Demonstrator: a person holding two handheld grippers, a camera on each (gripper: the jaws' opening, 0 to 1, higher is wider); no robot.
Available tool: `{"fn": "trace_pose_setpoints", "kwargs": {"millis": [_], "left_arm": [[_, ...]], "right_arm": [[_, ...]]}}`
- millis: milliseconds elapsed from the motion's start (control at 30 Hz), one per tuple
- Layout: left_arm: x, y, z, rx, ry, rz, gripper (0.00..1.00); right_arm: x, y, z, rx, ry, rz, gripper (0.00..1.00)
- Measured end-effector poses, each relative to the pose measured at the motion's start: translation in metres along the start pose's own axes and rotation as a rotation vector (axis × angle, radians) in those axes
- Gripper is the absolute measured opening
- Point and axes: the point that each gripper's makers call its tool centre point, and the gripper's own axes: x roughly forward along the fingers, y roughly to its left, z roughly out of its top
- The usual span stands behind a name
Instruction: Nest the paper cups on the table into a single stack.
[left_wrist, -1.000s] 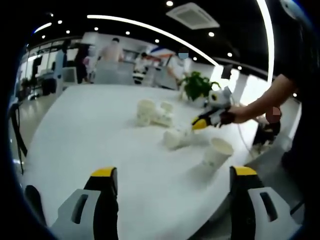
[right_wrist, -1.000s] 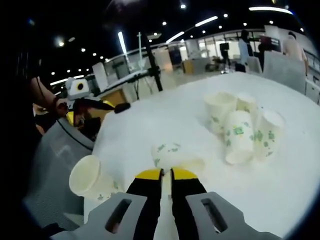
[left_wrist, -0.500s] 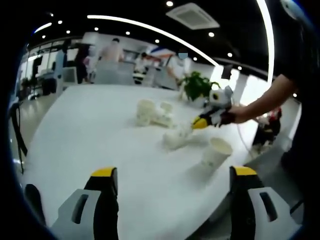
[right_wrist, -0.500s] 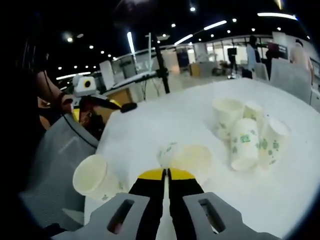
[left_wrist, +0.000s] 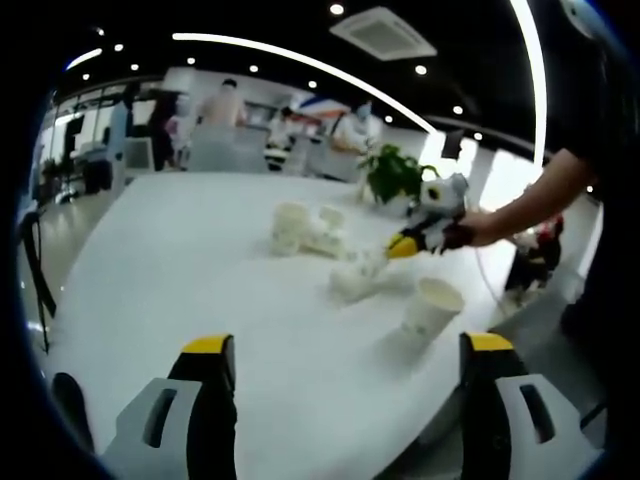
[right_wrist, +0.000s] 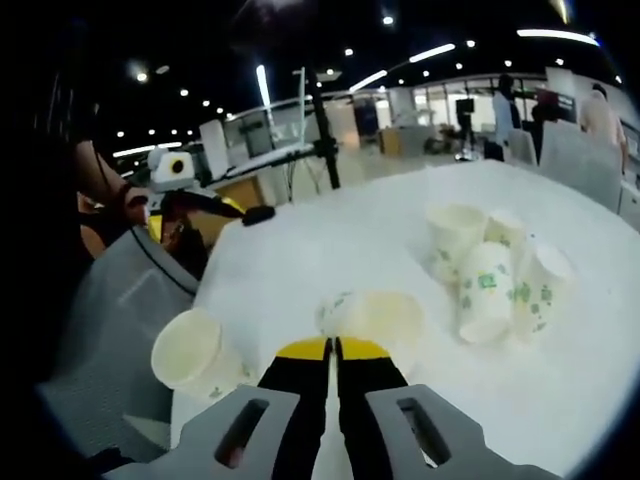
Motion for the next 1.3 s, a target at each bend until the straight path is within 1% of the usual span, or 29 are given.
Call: {"fn": "trace_pose_setpoints", "kwargs": {"millis": [400, 600, 833, 1033, 1300], "left_arm": [[0.0, 0.0, 0.005, 0.012, -0.016, -0.001, 0.91], [0.002, 0.001, 0.013, 0.025, -0.033, -0.008, 0.91], [0.006, 0.0, 0.022, 0.043, -0.048, -0.023, 0.91], [0.006, -0.001, 0.026, 0.06, -0.053, -0.036, 0.91], [0.008, -0.002, 0.033, 0.072, -0.07, -0.045, 0.91]], "right_arm": [[-0.015, -0.001, 0.008, -0.011, -0.005, -0.029, 0.0], [-0.025, 0.0, 0.015, -0.025, -0.009, -0.052, 0.0], [-0.036, 0.007, 0.025, -0.042, -0.017, -0.065, 0.0], [-0.046, 0.014, 0.03, -0.072, 0.0, -0.065, 0.0], [-0.064, 0.029, 0.044, -0.064, -0.015, -0.071, 0.0]]}}
